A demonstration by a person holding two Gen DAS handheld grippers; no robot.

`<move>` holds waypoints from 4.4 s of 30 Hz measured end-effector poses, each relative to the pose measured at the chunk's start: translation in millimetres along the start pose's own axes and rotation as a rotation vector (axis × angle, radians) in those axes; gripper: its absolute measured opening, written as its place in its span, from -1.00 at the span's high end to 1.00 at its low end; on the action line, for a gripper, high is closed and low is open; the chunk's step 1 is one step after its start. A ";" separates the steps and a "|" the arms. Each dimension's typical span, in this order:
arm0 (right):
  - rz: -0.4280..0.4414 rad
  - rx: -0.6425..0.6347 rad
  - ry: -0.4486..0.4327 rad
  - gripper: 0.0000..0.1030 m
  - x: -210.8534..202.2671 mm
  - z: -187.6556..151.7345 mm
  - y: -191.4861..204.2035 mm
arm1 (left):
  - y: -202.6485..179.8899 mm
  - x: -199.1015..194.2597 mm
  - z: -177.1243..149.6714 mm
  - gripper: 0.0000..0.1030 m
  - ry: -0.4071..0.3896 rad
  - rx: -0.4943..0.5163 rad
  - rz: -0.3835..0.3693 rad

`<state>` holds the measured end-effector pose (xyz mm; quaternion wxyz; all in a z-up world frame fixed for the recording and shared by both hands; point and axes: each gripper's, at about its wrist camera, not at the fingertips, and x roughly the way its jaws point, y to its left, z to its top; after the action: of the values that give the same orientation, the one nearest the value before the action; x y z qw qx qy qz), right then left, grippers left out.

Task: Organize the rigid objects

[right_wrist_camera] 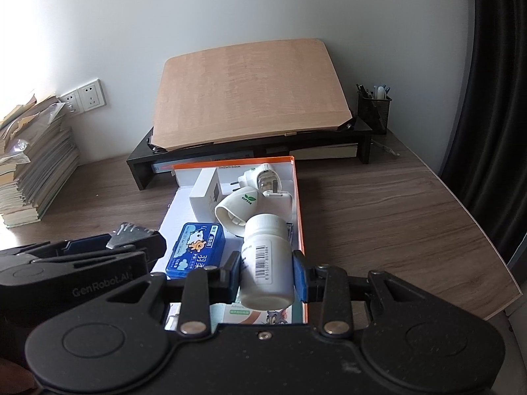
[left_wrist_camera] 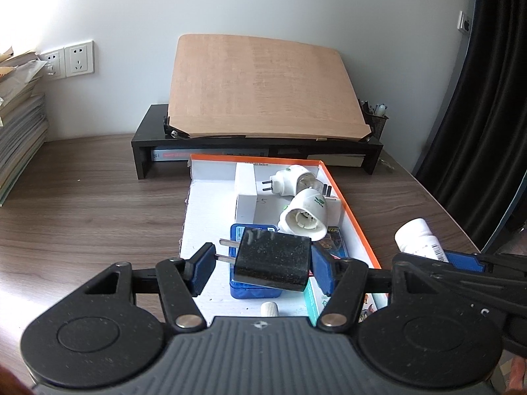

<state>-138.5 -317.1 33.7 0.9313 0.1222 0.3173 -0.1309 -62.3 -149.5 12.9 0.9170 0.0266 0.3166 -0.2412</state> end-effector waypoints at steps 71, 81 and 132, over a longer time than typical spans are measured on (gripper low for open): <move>-0.003 -0.009 0.032 0.14 60.2 23.4 0.0 | 7.8 45.5 4.3 -0.21 0.086 -0.009 -0.017; -0.043 0.003 0.002 -0.02 37.5 21.1 -13.6 | -8.1 53.5 1.9 -0.50 0.107 0.010 -0.087; -0.038 -0.037 0.076 -0.55 -33.0 -31.4 -15.0 | -10.4 -30.1 -29.5 -1.00 0.176 -0.038 0.115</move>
<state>-186.1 -315.9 27.9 0.9179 0.1037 0.3573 -0.1378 -104.4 -139.9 8.3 0.8983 0.0486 0.3984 -0.1787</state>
